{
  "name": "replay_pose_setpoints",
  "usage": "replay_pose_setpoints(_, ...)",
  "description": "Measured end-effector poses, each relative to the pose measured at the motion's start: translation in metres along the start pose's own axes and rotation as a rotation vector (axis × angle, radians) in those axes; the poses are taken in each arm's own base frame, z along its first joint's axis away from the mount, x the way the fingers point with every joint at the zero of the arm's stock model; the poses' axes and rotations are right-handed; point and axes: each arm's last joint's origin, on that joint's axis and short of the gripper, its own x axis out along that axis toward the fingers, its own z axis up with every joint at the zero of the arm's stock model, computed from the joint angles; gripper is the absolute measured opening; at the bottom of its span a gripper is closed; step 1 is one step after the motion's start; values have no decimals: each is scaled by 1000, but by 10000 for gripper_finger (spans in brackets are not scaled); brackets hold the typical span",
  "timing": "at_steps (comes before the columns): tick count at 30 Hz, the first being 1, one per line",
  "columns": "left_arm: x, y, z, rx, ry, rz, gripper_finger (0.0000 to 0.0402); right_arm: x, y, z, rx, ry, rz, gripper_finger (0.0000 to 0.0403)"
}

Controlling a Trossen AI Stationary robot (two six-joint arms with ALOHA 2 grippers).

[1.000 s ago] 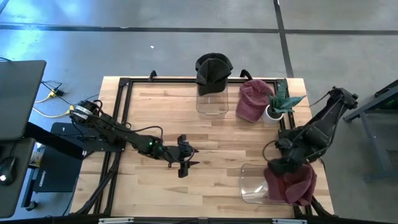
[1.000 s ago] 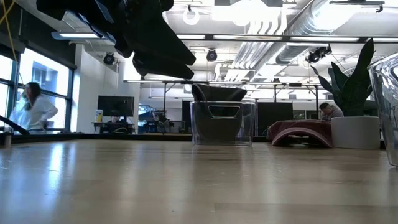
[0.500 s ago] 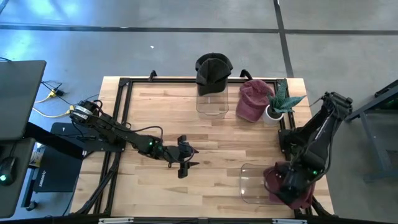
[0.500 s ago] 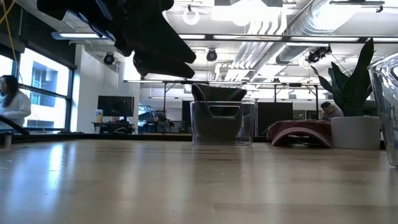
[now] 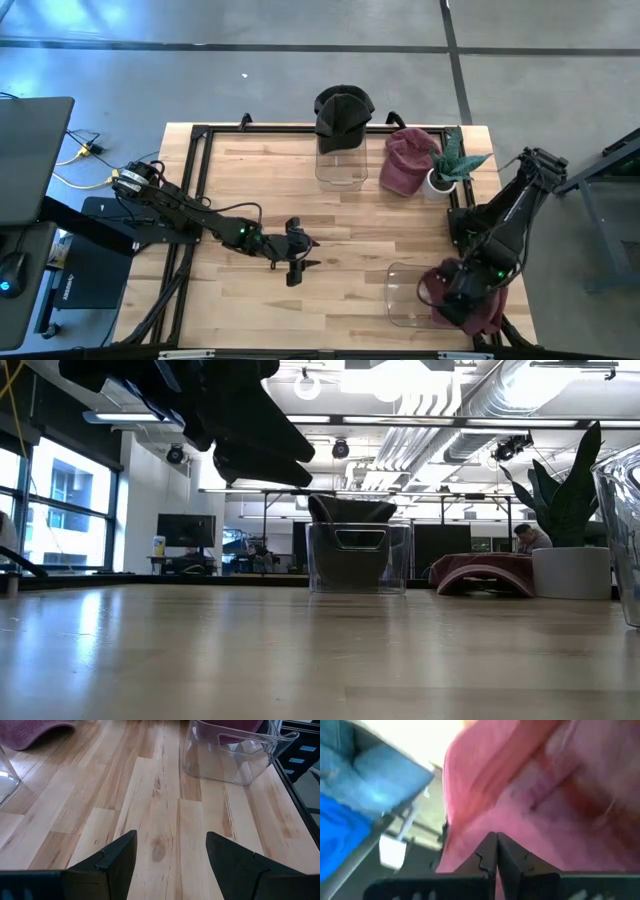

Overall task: Pick & Place hat
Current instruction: Put the left red cap into the bottom transparent bin, then put the red cap into the bottom transparent bin

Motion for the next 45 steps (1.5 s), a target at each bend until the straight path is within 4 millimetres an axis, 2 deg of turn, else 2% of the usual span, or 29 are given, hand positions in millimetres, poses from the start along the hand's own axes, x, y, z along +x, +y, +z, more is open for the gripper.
replay_pose_setpoints(10,0,0,0,-2,-1,2,231,-6,-28,19,120,-288,-236,3)
replay_pose_setpoints(16,0,0,0,-1,0,2,231,8,-30,28,90,-312,-235,1)
replay_pose_setpoints(19,0,0,0,-2,0,2,231,12,-29,29,74,-198,-241,2)
replay_pose_setpoints(21,0,0,0,-2,0,2,231,9,-27,27,79,-165,-231,1)
replay_pose_setpoints(25,0,0,0,-3,-1,3,231,-8,-16,19,40,-211,-146,2)
replay_pose_setpoints(31,0,0,0,-2,-2,3,231,-41,1,10,-62,-479,55,1)
replay_pose_setpoints(35,0,0,0,1,-3,5,231,-53,16,16,-231,-781,184,1)
replay_pose_setpoints(39,0,0,0,1,-3,5,231,-51,36,33,-488,-1104,230,4)
replay_pose_setpoints(42,0,0,0,1,-2,5,231,-46,49,53,-683,-1208,217,9)
replay_pose_setpoints(45,0,0,0,1,-2,5,231,-45,57,78,-781,-1278,228,14)
